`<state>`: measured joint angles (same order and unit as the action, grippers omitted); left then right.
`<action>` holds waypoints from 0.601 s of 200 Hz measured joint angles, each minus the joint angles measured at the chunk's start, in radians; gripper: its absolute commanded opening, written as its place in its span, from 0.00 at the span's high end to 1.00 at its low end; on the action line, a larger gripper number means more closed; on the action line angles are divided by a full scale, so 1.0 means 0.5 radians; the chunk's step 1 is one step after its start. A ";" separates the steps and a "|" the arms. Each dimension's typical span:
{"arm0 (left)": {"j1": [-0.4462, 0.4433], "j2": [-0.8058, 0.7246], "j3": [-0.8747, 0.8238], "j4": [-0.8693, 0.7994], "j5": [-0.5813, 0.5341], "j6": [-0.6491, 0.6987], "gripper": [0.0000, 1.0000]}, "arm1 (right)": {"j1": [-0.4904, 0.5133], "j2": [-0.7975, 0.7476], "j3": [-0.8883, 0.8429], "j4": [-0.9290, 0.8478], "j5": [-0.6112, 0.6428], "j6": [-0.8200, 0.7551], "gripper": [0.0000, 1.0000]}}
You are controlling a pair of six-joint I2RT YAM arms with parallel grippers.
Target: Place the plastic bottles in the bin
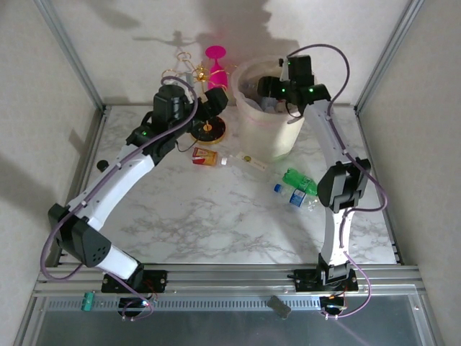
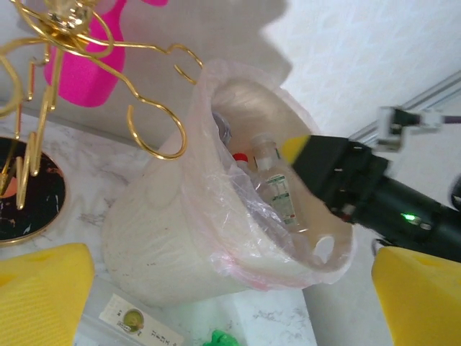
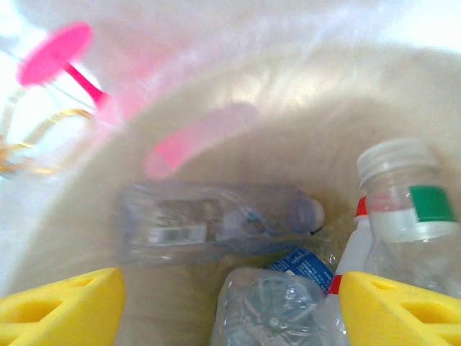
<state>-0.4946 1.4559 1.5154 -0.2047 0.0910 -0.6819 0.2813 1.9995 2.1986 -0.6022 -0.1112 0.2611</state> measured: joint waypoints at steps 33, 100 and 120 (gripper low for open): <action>0.011 -0.259 -0.213 0.011 -0.153 -0.203 0.01 | 0.000 -0.450 -0.237 0.140 -0.018 0.011 0.25; 0.146 -0.423 -0.841 0.027 -0.277 -0.961 0.01 | 0.000 -1.548 -1.571 0.639 -0.183 0.206 0.27; 0.208 -0.281 -0.965 0.054 -0.201 -1.124 0.01 | 0.000 -1.765 -1.832 0.676 -0.201 0.253 0.27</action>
<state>-0.3908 1.3155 1.0328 -0.1776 -0.0097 -1.2438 0.2813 1.1172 1.2827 -0.2642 -0.2115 0.3878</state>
